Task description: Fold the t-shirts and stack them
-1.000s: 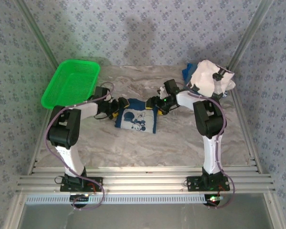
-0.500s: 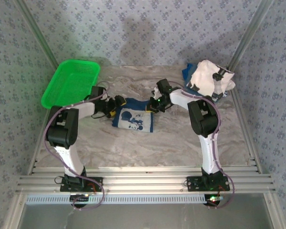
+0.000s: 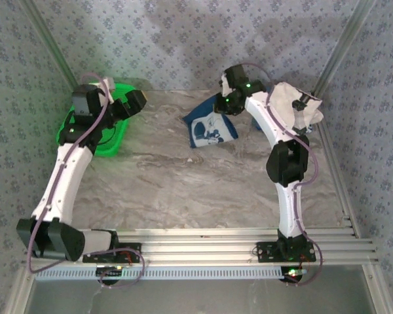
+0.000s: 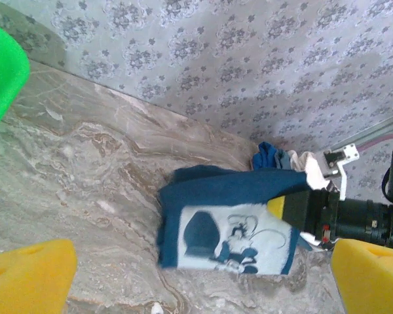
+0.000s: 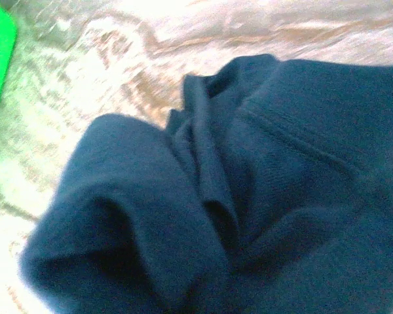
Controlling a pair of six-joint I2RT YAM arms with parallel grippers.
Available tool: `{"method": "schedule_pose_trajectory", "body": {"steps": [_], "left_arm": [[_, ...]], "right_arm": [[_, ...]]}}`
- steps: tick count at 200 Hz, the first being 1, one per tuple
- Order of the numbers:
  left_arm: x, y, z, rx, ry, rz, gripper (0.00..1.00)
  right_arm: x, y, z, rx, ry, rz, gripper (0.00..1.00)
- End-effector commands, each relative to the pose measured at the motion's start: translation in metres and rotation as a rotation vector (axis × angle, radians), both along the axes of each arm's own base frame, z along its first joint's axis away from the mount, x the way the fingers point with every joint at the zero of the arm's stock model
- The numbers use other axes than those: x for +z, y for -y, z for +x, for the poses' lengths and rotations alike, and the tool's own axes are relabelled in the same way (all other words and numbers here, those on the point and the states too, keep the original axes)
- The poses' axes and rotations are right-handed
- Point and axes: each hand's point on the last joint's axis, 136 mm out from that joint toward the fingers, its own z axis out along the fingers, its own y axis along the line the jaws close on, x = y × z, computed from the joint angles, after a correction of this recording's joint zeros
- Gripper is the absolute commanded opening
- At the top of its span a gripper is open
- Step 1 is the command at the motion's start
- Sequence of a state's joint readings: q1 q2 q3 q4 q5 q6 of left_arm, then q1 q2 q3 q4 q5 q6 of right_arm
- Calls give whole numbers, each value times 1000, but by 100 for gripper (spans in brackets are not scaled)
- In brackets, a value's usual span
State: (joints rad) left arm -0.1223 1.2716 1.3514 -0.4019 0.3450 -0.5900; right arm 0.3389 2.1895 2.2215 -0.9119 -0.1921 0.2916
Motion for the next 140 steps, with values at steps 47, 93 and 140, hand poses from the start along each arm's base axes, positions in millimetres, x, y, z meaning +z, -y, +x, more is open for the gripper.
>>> {"method": "schedule_pose_trajectory", "body": {"steps": [47,93,140], "left_arm": [[-38,-20,-25,58,-111,110,100],[-48,-25,-31,74,-136,140,100],[-46,-25,-37,60,-136,150,100]], "right_arm": [[51,59,36,-56,127,-35,0],[98,93,34,-79,225,-14,0],[134,158,25,-216,278,84,0]]}}
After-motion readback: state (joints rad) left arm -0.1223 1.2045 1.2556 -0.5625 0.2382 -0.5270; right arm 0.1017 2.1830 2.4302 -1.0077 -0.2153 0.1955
